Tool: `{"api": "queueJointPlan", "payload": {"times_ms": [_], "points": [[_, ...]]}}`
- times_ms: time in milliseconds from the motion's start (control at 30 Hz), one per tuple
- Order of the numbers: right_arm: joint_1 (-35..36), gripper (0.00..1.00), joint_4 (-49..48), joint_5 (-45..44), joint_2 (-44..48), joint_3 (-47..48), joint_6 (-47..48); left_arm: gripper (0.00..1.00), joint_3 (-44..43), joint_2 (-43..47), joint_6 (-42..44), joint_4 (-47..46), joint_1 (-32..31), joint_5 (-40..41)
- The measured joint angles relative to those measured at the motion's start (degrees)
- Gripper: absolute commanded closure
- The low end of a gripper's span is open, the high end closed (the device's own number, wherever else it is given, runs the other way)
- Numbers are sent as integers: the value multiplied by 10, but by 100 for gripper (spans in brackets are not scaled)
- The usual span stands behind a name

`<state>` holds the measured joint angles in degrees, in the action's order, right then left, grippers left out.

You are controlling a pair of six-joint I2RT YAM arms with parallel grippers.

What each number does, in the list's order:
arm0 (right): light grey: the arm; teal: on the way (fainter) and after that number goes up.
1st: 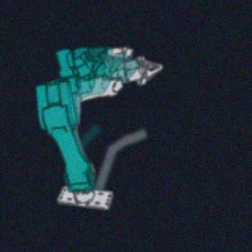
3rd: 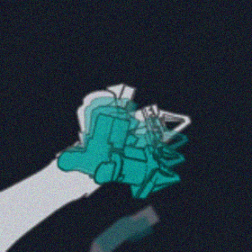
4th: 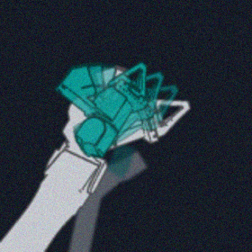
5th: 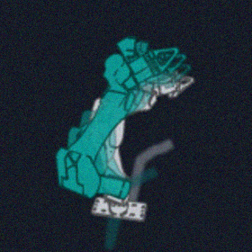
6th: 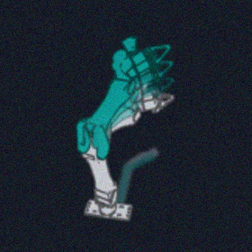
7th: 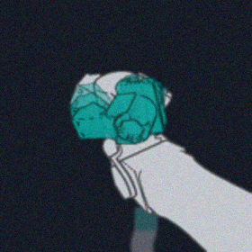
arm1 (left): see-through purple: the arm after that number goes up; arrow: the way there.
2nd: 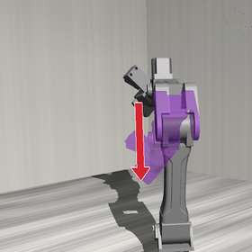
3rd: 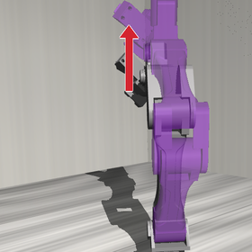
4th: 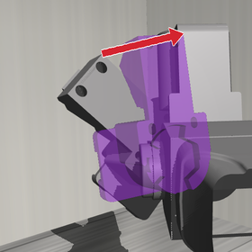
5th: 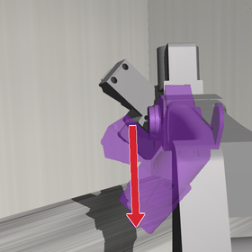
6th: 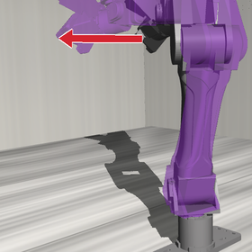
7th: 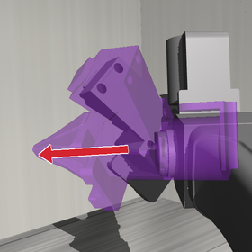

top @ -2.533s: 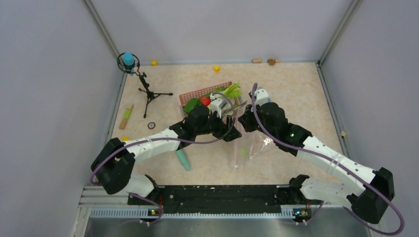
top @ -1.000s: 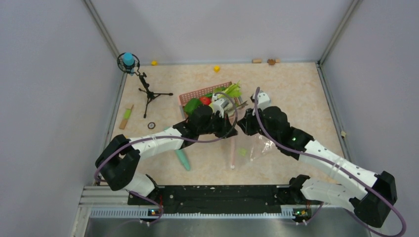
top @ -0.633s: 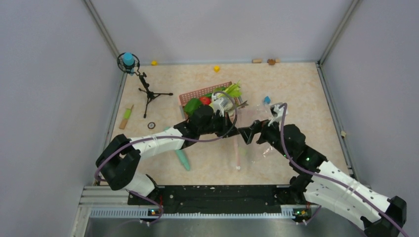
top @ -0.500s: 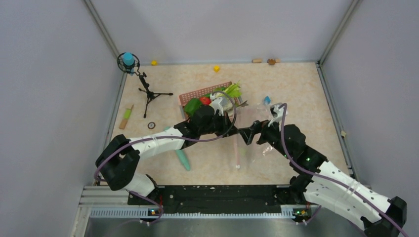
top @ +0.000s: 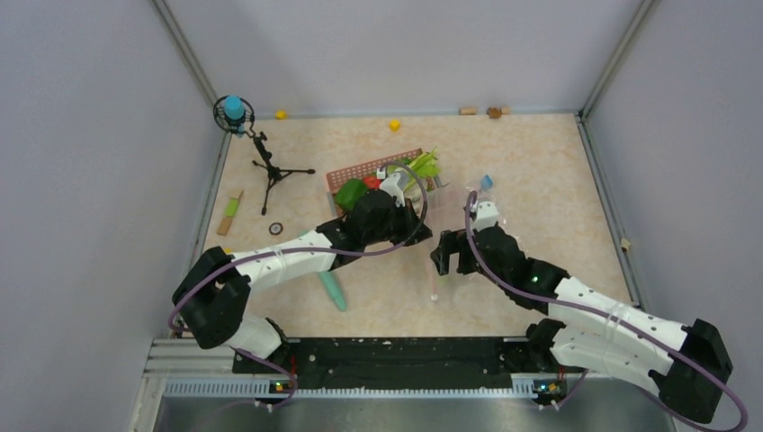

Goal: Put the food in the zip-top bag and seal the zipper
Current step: Open the zipper of the food storage bag.

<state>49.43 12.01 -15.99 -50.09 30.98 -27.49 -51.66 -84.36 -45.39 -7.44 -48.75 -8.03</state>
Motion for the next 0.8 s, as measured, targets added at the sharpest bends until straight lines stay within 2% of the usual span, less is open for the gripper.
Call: {"api": "queueJointPlan", "payload": {"times_ms": [167,367,400,467,500,533,600,633,667,800], "points": [[17,7,12,-68,-23,7,-6,100,0,0,-2,0,-1,-3],[20,17,20,-166,-53,10,-26,100,0,0,-2,0,-2,-5],[21,22,23,-184,-59,12,-32,100,0,0,-2,0,-2,-5],[22,37,25,-209,-71,16,-42,100,0,0,-2,0,-3,-4],[22,49,25,-219,-75,18,-45,100,0,0,-2,1,-4,-3],[22,67,26,-228,-77,20,-49,100,0,0,-2,2,-5,-2],[23,90,26,-245,-78,22,-55,100,0,0,-2,5,-5,0],[23,97,26,-249,-77,23,-57,100,0,0,-2,7,-6,0],[23,100,29,-252,-76,25,-57,100,-1,0,-2,10,-6,2],[24,100,49,-257,-53,45,-51,100,-10,-1,-1,23,-6,7]]}}
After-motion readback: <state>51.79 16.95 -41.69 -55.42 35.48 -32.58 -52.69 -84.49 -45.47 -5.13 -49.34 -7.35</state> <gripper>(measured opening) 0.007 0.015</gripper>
